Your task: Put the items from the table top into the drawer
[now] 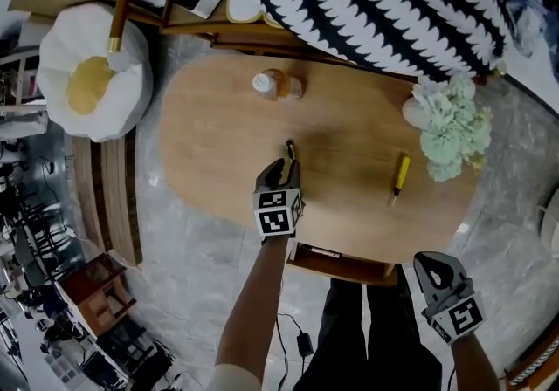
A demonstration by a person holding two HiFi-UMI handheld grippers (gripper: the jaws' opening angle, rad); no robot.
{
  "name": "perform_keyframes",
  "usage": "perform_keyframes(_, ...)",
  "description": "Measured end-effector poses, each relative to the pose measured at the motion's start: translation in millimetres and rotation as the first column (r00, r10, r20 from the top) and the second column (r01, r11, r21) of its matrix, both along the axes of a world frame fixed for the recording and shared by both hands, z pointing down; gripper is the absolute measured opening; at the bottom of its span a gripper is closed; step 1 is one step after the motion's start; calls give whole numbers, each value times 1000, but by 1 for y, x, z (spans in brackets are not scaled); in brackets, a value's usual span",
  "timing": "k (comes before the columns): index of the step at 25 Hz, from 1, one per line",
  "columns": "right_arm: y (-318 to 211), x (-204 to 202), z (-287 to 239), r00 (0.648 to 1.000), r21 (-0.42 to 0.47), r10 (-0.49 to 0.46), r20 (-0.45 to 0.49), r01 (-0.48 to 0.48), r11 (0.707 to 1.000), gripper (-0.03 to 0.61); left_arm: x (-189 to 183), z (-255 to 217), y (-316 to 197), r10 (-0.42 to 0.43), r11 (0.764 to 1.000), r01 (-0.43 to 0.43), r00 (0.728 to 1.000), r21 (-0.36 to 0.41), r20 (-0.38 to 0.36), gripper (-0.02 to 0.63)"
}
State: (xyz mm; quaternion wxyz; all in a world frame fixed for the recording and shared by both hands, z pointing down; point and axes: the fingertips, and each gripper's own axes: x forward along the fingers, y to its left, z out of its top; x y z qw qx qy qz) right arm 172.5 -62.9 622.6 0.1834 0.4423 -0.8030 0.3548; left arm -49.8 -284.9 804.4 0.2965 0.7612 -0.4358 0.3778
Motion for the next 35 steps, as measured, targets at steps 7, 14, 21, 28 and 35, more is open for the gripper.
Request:
perform_keyframes(7,4,-4,8,1000,0,12,18,-12,1000,20,-4,23,-7,6,996,-1,999,-87,47,137)
perform_keyframes(14,1,-4,11,999,-3,24,25,-24,1000,20,-6,28,-7,-21,995,29,996,-95,82,75)
perform_keyframes(21,0,-13,16,999,-16,15,33,-14,1000,20,-6,16,7,-28,997,30,999,-67,34,71)
perform_keyframes(28,1,-28,11,999,-13,-26,32,27,1000,20,-9,0,34,-31,997,31,1000,-65,3,71)
perform_keyframes(35,6,-42,12,998,-21,-67,23,67,998,20,-15,-13,67,3,999,-4,1000,-42,-22,71)
